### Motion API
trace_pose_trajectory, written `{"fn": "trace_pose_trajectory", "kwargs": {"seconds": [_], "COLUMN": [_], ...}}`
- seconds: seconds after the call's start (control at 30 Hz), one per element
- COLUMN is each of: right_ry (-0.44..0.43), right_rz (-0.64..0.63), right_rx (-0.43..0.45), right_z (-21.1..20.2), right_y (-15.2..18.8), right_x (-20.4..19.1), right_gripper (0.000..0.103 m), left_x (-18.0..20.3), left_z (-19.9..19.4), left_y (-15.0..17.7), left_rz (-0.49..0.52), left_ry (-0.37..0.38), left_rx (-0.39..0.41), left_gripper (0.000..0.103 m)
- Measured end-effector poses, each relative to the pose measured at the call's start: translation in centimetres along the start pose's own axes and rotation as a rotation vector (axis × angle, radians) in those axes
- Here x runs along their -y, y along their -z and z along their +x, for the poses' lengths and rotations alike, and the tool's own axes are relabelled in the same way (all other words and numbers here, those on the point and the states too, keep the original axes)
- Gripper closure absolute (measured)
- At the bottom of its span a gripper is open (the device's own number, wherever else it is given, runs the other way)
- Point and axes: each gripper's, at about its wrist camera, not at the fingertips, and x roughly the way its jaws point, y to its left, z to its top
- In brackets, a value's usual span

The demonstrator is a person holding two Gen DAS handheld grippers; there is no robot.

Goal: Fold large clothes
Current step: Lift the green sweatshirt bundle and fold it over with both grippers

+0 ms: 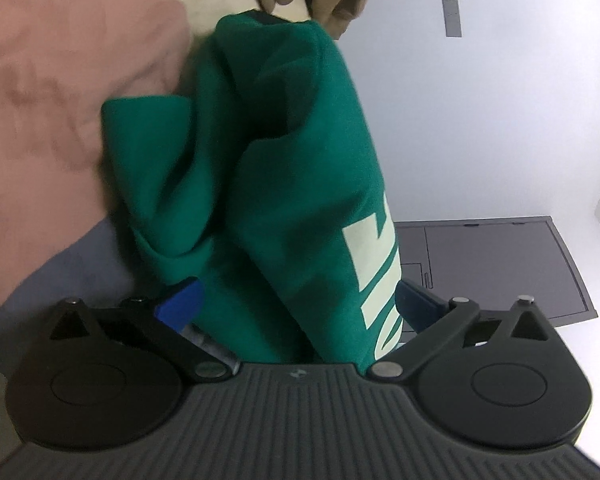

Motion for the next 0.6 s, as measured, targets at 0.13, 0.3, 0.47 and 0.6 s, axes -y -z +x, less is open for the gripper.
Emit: {"fn": "trace_pose_trajectory", "kwargs": {"seconds": [0.13,0.3,0.47,0.6], "right_ry": [0.065,0.087,0.076,0.077], "right_rz": [-0.038,-0.049,-0.049,-0.072], "right_rx": [0.012,0.015,0.013,0.021], "right_z": [1.7,1.9,1.8,2.5], "right_y": [0.0,-0.2,-0.1,0.2], "right_x": [-0.1,-0.7,-0.3,-0.1], "right_gripper": [0.007,0.007,0.007,0.009], "left_x": [-0.1,-0.7,-1.2,-0.7], "left_z": [0.3,0.3,1.5,1.5], "left_y": [0.6,2.0,0.9,-0.2], "left_rz": [-0.015,-0.03,-0.102,-0.107], "left_ry": [-0.019,-0.073,-0.011,0.035], "left_rx": [-0.032,-0.039,0.046,0.077], "left_gripper": [0.0,0.0,0.0,0.0]}}
